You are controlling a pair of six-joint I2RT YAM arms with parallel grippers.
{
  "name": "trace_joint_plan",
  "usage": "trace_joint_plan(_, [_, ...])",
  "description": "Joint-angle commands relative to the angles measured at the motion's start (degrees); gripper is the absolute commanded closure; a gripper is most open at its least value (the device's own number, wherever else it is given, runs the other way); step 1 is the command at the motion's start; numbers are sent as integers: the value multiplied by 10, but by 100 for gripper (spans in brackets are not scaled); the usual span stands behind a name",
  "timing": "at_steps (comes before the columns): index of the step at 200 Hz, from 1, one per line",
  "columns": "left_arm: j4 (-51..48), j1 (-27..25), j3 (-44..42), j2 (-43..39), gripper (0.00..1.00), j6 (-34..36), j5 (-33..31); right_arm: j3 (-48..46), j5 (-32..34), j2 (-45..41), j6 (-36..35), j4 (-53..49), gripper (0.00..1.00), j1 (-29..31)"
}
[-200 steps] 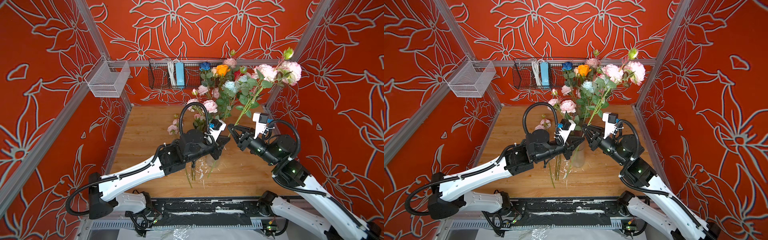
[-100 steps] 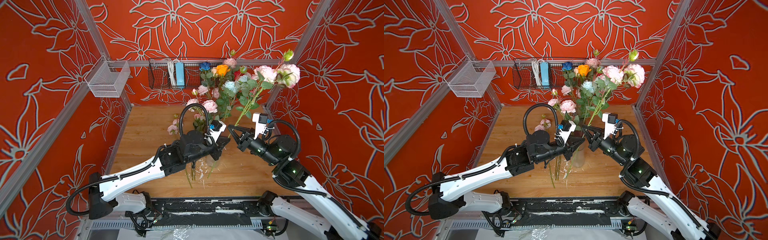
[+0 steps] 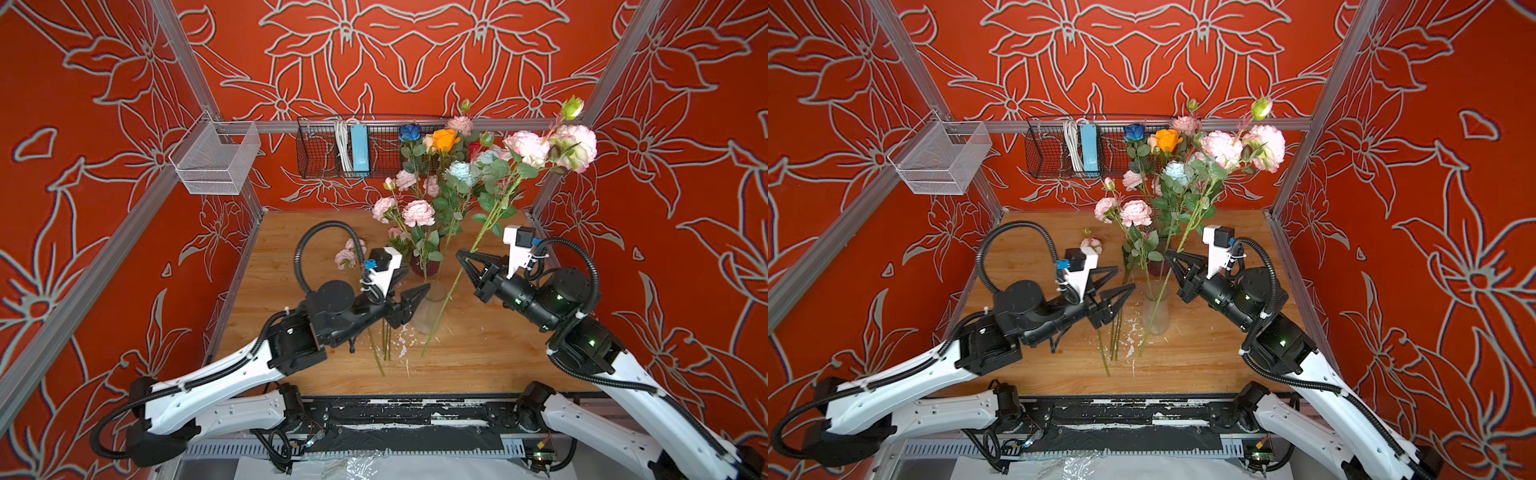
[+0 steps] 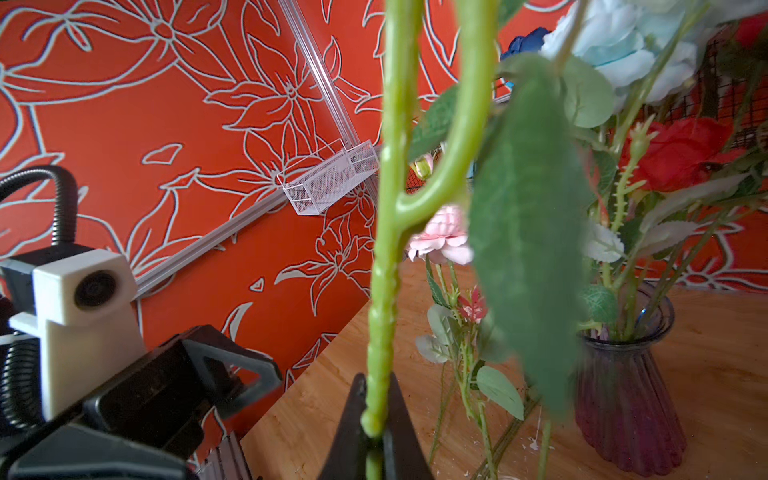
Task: Arrange the flowers into the vase
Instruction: 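Open the left gripper and withdraw it while the right holds the rose, then lower the pink rose stem into the clear glass cup with the right gripper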
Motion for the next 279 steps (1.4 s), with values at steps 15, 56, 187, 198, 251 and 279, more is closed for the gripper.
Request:
trace_joint_plan(15, [-17,-2,-77,-75,36,-61,-185,43,26,11,-32,-15,100,-4])
trace_joint_plan(56, [-136,13,-147,-120,33,-236,-381,86,26,37,-53,-35,100,-4])
trace_joint_plan(187, [-121,183,-260,-81,31,-350,-164,276,90,148,-142,-90,100,-4])
trace_joint_plan(198, [-121,185,-259,-84,31,-348,-160,298,98,161,-153,-94,100,-4])
trace_joint_plan(251, [-132,190,-264,-105,31,-348,-154,328,140,217,-216,-84,100,-4])
trace_joint_plan(279, [-139,192,-262,-115,31,-347,-153,321,161,241,-233,-87,100,-7])
